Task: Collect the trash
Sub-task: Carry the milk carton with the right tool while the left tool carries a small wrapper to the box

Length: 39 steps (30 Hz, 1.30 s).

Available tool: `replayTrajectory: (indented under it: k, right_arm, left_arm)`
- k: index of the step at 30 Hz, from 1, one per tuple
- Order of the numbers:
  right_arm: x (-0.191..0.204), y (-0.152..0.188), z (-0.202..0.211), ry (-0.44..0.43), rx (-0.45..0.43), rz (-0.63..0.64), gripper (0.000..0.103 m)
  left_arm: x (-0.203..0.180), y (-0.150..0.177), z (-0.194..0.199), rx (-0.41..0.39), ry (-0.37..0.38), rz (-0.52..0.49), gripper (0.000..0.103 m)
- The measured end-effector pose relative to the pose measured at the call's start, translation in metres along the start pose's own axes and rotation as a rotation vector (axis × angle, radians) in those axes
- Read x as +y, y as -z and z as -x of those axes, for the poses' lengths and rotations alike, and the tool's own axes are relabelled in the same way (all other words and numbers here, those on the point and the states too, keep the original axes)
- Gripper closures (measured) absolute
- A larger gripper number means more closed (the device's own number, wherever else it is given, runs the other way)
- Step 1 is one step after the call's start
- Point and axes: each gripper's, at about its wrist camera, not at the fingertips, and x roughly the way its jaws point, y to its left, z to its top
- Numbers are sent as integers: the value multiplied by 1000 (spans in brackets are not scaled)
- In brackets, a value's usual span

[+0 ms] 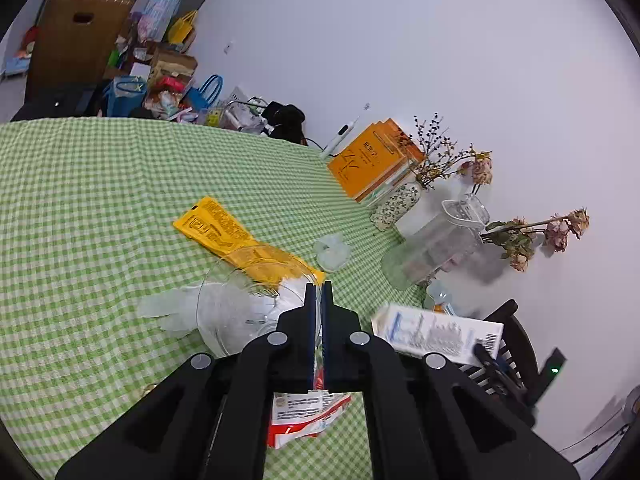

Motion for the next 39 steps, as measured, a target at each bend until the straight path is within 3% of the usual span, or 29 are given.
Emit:
replayTrajectory:
  k: [8,15,20,26,31,34,39]
  right_arm:
    - [-34,9,70,54,-55,-48,28]
    - [-98,30,156,228,-108,-80,28]
    - [-149,71,194,363,-80,-156,28]
    - [-191,146,184,487,65,-244,28]
    - [-215,198,142,580,190,-283,28]
    - [-224,211,123,570,191,-336,28]
    - [-229,218,113,603,116,-392,28]
  left_arm:
    - [-34,14,1,0,25,-79,103]
    - [-97,42,-13,38,66,-209,103]
    - [-149,64,-37,105,125,-285,103]
    - [-214,124,-81,249,200,-405,103]
    - [-247,174,-110,356,218,-471,103]
    - [-256,194,-123,398,214,-492,103]
    - [-263,219,-145,465,198,-518,103]
